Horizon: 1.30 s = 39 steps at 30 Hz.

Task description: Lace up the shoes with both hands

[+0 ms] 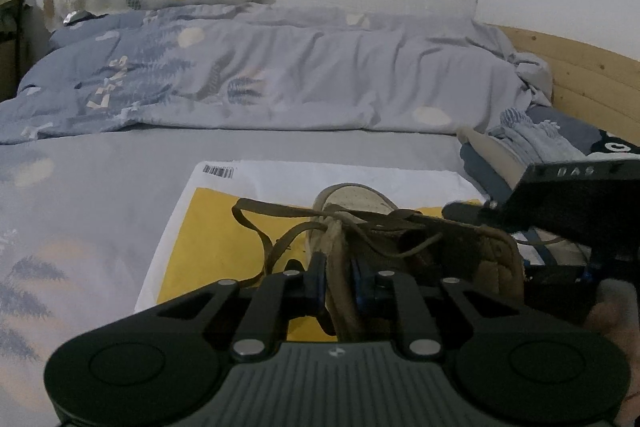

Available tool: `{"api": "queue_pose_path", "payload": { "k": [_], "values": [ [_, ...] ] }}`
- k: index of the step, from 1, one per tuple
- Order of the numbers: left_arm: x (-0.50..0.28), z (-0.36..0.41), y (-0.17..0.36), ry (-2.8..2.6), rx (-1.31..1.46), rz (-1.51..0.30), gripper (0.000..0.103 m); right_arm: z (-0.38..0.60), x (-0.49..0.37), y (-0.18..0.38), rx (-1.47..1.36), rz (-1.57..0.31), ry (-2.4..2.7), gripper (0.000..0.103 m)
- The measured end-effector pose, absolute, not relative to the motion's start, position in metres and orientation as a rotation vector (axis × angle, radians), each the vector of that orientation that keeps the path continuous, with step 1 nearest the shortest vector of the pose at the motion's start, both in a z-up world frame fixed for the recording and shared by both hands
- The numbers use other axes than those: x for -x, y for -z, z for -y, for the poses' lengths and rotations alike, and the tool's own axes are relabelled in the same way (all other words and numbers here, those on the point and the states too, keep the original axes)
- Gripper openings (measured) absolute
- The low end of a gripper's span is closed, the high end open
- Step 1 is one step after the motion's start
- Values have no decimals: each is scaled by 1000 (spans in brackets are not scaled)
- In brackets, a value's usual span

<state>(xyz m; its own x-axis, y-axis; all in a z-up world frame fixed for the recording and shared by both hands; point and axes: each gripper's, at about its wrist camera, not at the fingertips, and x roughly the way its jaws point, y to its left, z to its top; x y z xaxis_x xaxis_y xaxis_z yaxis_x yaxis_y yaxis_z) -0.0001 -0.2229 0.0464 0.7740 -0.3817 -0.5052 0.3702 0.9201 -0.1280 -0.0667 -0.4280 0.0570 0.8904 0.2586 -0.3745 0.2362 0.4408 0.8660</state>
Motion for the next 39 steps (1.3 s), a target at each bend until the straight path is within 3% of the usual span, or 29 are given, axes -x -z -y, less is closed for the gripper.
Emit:
{"api": "queue_pose_path", "payload": {
  "k": [4, 11, 25, 27, 28, 29, 31, 39],
  "values": [
    [1, 223, -46, 404, 28, -551, 12, 424, 67, -56, -1129, -492, -8, 13],
    [2, 224, -45, 397, 37, -546, 12, 418, 67, -69, -1035, -478, -5, 4],
    [2, 225, -46, 375, 44, -545, 12, 442, 78, -88, -909, -450, 112, 2],
    [2, 225, -46, 373, 39, -544, 12, 445, 79, -84, -970, -445, 105, 6],
    [2, 225, -47, 372, 37, -543, 12, 445, 79, -84, -974, -450, 118, 19],
    [2, 226, -47, 372, 36, -543, 12, 445, 80, -84, -969, -455, 136, 39],
    [2, 226, -47, 370, 36, -543, 12, 449, 84, -85, -987, -429, 157, 51],
    [3, 229, -46, 360, 28, -540, 11, 448, 89, -84, -1098, -452, 96, 51]
  ]
}}
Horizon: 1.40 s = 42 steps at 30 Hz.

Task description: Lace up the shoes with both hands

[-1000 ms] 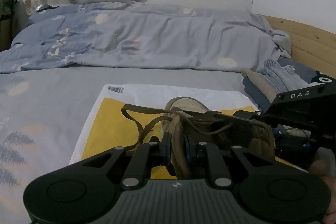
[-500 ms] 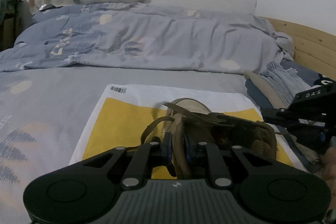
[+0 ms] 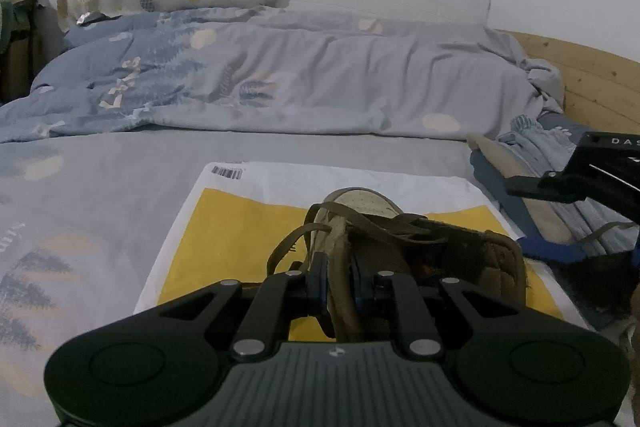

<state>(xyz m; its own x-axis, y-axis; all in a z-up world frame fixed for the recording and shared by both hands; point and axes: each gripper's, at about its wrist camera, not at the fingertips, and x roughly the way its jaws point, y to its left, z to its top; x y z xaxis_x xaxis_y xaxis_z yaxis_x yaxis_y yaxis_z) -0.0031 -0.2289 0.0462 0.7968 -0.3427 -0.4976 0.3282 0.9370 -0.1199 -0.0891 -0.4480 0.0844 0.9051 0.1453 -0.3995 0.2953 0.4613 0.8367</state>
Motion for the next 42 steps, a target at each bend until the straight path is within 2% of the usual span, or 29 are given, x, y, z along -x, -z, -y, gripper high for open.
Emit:
{"api": "queue_pose_path", "payload": {
  "k": [19, 25, 27, 29, 32, 42],
  "values": [
    [3, 228, -50, 342, 34, -527, 11, 423, 72, -64, -1241, -520, 44, 50],
    [2, 228, -52, 351, 34, -528, 8, 423, 69, -55, -1252, -522, 66, 36],
    [1, 228, -52, 351, 33, -528, 8, 422, 68, -56, -1240, -516, 63, 21],
    [0, 226, -51, 354, 32, -528, 8, 421, 67, -58, -1219, -511, 55, 12],
    [-4, 222, -51, 362, 31, -527, 8, 416, 67, -64, -1156, -501, 46, 5],
    [-2, 222, -48, 354, 56, -521, 8, 412, 71, -81, -980, -484, 61, 1]
  ]
}}
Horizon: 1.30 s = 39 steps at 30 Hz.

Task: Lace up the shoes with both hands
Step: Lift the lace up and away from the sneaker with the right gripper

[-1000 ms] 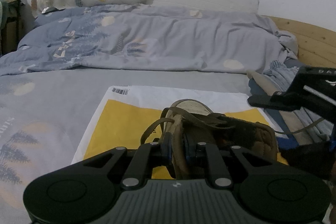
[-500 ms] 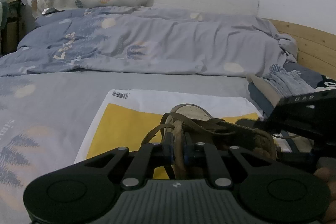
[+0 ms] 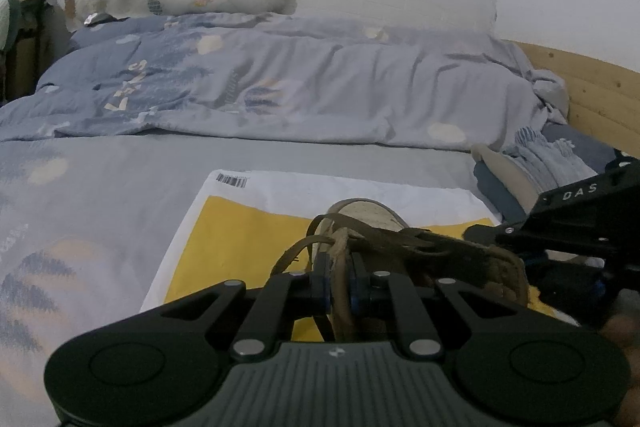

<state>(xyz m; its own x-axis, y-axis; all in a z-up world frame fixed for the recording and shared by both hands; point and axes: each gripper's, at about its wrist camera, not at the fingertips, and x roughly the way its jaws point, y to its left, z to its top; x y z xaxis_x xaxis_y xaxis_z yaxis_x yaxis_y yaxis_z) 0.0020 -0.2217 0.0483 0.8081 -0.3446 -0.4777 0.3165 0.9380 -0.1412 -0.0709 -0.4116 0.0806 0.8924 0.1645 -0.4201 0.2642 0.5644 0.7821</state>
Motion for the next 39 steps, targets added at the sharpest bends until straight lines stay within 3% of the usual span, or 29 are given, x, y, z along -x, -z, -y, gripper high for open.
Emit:
{"api": "queue_pose_path", "payload": {
  "k": [39],
  "values": [
    [1, 226, -47, 312, 96, -542, 9, 565, 128, -127, -788, -218, 455, 2]
  ]
}}
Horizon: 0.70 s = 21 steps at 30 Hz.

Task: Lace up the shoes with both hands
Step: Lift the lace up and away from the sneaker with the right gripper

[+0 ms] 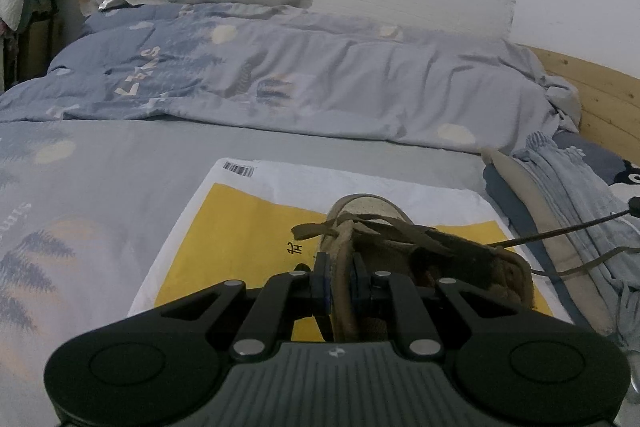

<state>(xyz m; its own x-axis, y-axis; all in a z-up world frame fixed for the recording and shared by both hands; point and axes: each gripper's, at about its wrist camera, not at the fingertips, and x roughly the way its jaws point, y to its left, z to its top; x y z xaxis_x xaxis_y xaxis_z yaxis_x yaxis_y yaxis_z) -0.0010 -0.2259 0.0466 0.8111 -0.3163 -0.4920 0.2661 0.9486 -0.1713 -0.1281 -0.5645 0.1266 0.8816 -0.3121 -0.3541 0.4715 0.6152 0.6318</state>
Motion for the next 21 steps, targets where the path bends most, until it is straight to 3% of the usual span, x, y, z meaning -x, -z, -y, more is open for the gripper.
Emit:
{"api": "queue_pose_path", "payload": {
  "k": [14, 21],
  "values": [
    [-3, 222, -45, 321, 127, -552, 9, 591, 146, -136, -779, -155, 540, 2],
    [-22, 195, -41, 404, 347, -617, 19, 584, 138, -128, -787, -195, 490, 2]
  ]
}}
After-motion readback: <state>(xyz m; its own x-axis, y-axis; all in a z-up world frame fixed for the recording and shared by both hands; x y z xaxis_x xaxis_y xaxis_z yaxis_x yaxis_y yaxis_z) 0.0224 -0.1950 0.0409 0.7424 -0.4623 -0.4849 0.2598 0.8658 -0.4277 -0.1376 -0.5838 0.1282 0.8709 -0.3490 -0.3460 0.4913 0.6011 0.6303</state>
